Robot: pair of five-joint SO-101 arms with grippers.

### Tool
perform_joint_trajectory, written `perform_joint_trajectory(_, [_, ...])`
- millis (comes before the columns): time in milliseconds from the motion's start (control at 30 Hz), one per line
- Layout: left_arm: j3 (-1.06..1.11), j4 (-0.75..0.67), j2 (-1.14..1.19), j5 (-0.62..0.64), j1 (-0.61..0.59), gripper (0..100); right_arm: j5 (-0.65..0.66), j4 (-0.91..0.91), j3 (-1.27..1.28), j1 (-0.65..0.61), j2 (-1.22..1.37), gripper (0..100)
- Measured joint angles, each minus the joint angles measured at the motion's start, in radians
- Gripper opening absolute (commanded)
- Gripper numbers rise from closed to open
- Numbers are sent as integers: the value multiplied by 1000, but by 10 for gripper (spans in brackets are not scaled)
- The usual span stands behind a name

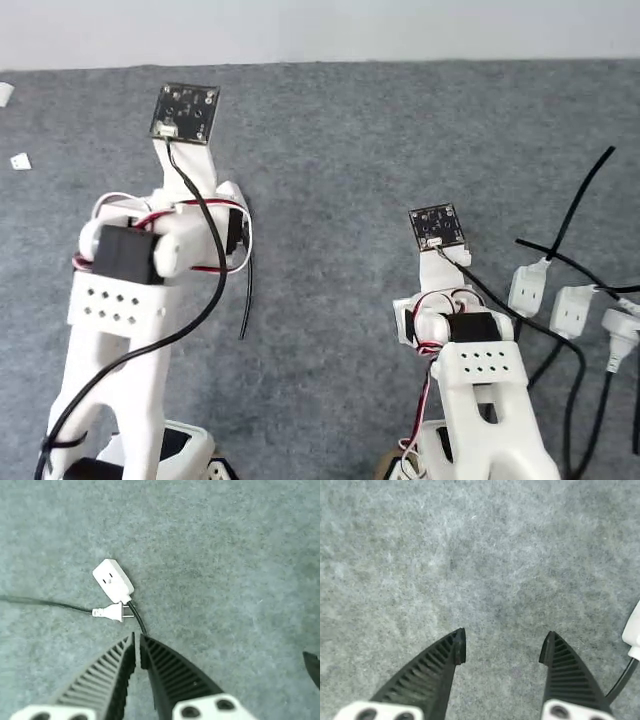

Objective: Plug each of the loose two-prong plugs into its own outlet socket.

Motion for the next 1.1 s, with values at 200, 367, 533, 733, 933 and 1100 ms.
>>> perform_joint_trajectory(200, [-43,124,3,-104,-2,15,0,0,0,0,0,240])
perform_joint_trajectory(367, [189,-35,31,-158,-2,147,0,0,0,0,0,240])
perform_joint_trajectory(533, [425,-307,40,-158,-2,323,0,0,0,0,0,240])
perform_joint_trajectory(733, [535,-456,60,-158,-2,291,0,3,0,0,-11,240])
perform_joint_trajectory(933, [483,-574,299,-100,-28,243,0,12,0,0,-12,240])
perform_joint_trajectory(1100, [235,-583,588,-94,-63,242,0,12,0,0,-12,240])
